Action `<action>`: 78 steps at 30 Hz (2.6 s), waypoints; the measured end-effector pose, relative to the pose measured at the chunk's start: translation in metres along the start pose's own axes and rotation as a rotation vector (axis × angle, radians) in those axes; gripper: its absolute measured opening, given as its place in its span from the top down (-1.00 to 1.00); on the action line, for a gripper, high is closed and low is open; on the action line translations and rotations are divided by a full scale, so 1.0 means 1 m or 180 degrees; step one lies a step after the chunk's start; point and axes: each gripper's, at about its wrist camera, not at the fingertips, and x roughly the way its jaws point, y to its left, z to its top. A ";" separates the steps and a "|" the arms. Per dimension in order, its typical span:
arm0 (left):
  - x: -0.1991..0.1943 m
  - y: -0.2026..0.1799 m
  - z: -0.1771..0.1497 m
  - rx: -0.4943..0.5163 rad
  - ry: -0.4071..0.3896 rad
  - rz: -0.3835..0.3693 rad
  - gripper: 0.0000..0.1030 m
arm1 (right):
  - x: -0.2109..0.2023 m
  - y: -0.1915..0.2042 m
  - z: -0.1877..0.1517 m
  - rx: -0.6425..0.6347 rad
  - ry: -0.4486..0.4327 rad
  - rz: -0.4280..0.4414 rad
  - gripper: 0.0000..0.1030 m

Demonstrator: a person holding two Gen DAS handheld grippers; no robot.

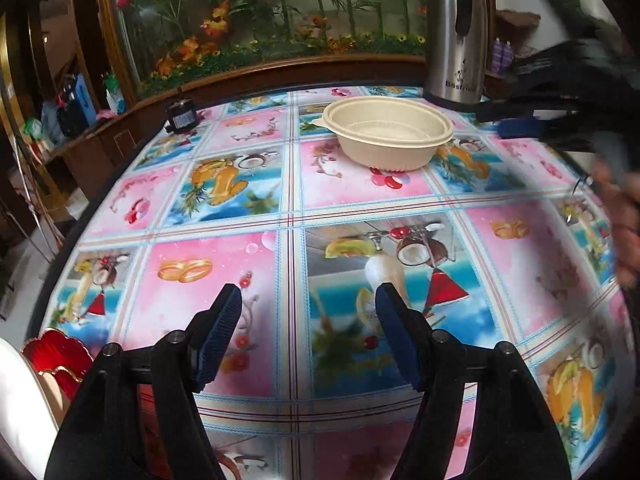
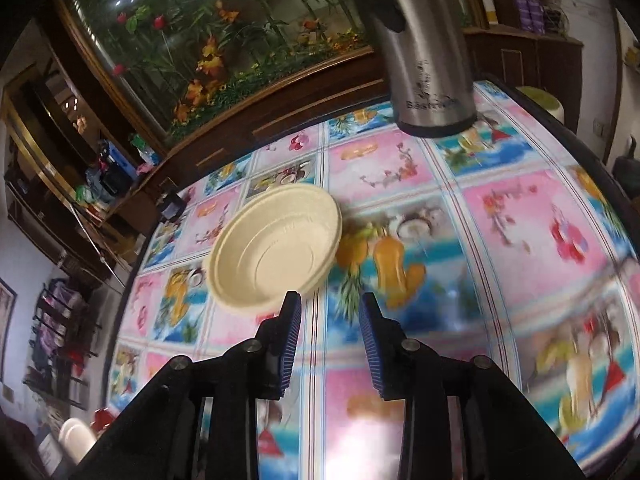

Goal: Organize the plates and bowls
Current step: 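Reach the right tool to the small beige bowl, grasp its rim and lift, then carry the beige bowl with the right tool toward the left tool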

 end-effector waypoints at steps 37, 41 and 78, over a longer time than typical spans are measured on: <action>-0.012 0.010 0.006 -0.0146 -0.0124 -0.0204 -0.34 | -0.092 -0.069 -0.084 0.0247 0.0065 -0.0140 0.42; -0.017 0.012 0.007 -0.0205 -0.0138 -0.0310 -0.34 | -0.085 -0.061 -0.102 0.0216 0.0228 0.0106 0.43; -0.008 -0.035 -0.008 0.0191 0.0498 -0.1499 0.29 | -0.058 0.009 -0.100 -0.0407 -0.0280 -0.0122 0.36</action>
